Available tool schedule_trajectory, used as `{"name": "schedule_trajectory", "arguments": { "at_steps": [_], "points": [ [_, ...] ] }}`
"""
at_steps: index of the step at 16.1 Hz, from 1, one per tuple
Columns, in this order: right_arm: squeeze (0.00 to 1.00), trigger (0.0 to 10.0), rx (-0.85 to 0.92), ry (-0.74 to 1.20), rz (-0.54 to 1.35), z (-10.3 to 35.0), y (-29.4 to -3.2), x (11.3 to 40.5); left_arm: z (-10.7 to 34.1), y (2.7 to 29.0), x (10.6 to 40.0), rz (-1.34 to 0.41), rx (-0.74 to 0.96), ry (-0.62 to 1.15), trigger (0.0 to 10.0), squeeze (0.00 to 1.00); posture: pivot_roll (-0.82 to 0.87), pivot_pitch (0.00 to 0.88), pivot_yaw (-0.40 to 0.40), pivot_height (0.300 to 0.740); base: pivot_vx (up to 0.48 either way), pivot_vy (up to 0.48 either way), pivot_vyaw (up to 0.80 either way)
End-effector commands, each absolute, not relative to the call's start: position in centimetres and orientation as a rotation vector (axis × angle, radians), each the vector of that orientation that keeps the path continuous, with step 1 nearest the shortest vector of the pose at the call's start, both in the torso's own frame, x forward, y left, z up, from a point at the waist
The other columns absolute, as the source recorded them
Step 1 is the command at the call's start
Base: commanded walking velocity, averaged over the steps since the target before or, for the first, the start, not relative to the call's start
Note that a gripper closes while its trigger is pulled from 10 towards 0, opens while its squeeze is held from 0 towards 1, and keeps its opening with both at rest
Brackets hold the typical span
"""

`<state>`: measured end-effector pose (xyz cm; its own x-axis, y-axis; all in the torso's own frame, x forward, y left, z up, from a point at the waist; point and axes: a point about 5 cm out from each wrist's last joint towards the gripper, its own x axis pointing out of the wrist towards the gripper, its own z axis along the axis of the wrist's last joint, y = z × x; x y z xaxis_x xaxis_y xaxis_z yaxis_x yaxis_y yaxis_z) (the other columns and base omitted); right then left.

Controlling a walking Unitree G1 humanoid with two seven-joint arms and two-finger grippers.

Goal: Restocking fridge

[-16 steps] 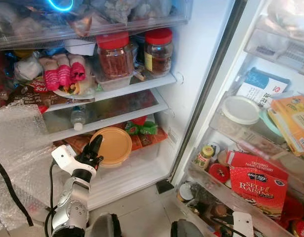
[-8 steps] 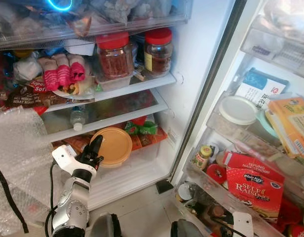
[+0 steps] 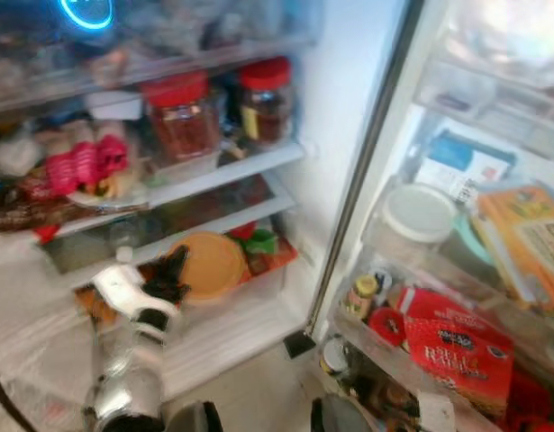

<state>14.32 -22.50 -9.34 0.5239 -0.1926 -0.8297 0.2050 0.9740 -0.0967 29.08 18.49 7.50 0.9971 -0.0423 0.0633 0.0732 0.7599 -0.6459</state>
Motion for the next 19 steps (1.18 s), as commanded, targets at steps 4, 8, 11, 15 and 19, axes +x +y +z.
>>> {"name": "schedule_trajectory", "arguments": {
  "at_steps": [4, 8, 11, 15, 19],
  "points": [
    [0.00, 10.0, 0.003, 0.938, -0.256, -8.59, -23.23, 15.67, 7.49, 19.28, 28.86, -0.053, -0.688, -0.052, 10.0, 0.00, -0.17, 0.092, -0.048, 0.645, 0.134, 0.000, 0.00],
    [0.00, 10.0, 0.002, 0.938, -0.255, -8.59, -23.25, 15.67, 7.48, 19.29, 28.88, -0.053, -0.688, -0.053, 10.0, 0.00, -0.17, 0.090, -0.048, 0.645, 0.000, 0.000, 0.00],
    [0.00, 10.0, 0.002, 0.938, -0.255, -8.58, -23.27, 15.67, 7.59, 19.25, 28.99, -0.055, -0.689, -0.058, 10.0, 0.00, -0.17, 0.086, -0.048, 0.645, 0.000, 0.000, 0.00],
    [0.00, 10.0, 0.002, 0.937, -0.254, -8.57, -23.29, 15.68, 7.61, 19.17, 29.03, -0.059, -0.692, -0.060, 10.0, 0.00, -0.17, 0.081, -0.049, 0.645, 0.000, 0.000, 0.00],
    [0.00, 10.0, 0.001, 0.937, -0.253, -8.55, -23.30, 15.74, 7.65, 19.19, 29.04, -0.060, -0.691, -0.061, 10.0, 0.00, -0.17, 0.087, -0.050, 0.645, 0.000, 0.000, 0.00]
  ]
}}
